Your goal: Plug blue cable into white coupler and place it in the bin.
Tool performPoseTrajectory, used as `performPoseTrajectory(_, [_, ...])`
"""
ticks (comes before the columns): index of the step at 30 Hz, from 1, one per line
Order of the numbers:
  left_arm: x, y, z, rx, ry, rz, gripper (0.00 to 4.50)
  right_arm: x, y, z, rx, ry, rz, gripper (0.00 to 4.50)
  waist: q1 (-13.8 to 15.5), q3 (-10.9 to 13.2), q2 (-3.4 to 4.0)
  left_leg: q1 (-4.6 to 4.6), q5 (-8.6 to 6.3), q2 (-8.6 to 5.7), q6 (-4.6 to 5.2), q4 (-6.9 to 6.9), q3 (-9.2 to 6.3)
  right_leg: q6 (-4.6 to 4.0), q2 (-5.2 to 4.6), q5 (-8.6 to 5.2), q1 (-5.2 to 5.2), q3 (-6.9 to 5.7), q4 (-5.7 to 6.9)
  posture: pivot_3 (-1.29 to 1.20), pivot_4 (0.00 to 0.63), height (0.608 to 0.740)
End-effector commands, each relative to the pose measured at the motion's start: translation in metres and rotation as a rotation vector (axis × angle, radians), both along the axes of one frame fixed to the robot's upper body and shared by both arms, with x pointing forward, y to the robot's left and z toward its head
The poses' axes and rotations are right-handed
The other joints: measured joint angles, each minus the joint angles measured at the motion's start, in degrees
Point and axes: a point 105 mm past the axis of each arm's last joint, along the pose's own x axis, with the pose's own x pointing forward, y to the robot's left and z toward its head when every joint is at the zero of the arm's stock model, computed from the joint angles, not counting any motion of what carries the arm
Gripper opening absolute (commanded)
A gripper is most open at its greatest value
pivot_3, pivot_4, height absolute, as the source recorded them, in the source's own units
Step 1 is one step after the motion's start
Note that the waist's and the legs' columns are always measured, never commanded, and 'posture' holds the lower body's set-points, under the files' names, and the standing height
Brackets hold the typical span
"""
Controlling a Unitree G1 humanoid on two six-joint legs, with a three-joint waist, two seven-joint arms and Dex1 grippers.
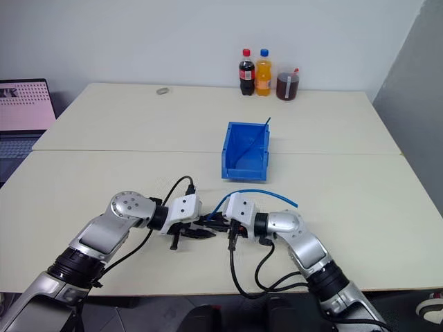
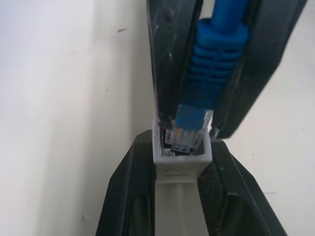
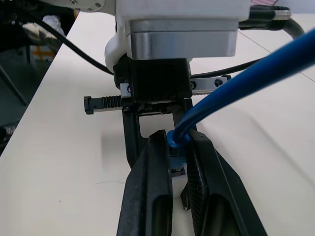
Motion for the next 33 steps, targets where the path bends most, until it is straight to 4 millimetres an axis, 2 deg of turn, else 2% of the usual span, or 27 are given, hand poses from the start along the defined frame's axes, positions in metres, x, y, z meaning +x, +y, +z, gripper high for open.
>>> performPoseTrajectory(1, [-0.004, 0.011, -0.017, 0.064, 0.038, 0.028, 0.8, -0.001, 0.003, -0.005, -0.069, 0.012, 0.042, 0.13, -0.03, -0.01, 0.01, 0.02, 0.0, 0.0, 0.0, 0.0, 0.01, 0.0, 0.01, 0.0, 0.01, 0.01, 0.0, 0.0, 0.15, 0.74])
performPoseTrajectory(4, [-0.004, 0.011, -0.017, 0.063, 0.037, 0.028, 0.8, -0.005, 0.009, -0.004, -0.084, 0.016, 0.08, 0.13, -0.04, -0.05, 0.02, 0.03, 0.0, 0.01, 0.0, 0.01, 0.0, 0.0, 0.05, 0.0, 0.02, 0.02, 0.01, 0.0, 0.15, 0.74])
performPoseTrajectory(11, [-0.005, 0.009, -0.018, 0.058, 0.037, 0.028, 0.8, -0.01, 0.01, -0.021, -0.164, 0.039, 0.117, 0.13, -0.13, -0.22, 0.05, 0.07, 0.0, 0.02, 0.0, 0.0, 0.02, -0.01, 0.12, -0.01, 0.04, 0.03, 0.01, 0.0, 0.15, 0.74])
performPoseTrajectory(20, [-0.005, 0.009, -0.019, 0.052, 0.033, 0.041, 0.8, 0.003, 0.0, -0.027, -0.163, 0.128, 0.017, 0.13, -0.35, -0.7, 0.29, 0.17, 0.0, 0.02, 0.0, -0.02, 0.03, -0.01, 0.14, -0.03, 0.1, 0.06, 0.01, 0.0, 0.15, 0.74])
performPoseTrajectory(28, [-0.005, 0.008, -0.021, 0.043, 0.035, 0.05, 0.8, -0.017, 0.008, -0.042, -0.2, 0.192, 0.103, 0.13, -0.32, -1.02, 0.54, 0.17, 0.0, 0.0, 0.0, -0.03, 0.04, 0.11, 0.15, -0.11, 0.12, 0.08, -0.01, 0.0, 0.15, 0.74])
performPoseTrajectory(33, [-0.006, 0.006, -0.021, 0.04, 0.036, 0.047, 0.8, -0.016, 0.015, -0.048, -0.243, 0.216, 0.12, 0.13, -0.35, -1.2, 0.55, 0.19, -0.01, 0.01, 0.01, -0.04, 0.07, 0.12, 0.14, -0.12, 0.13, 0.12, -0.04, 0.0, 0.15, 0.74])
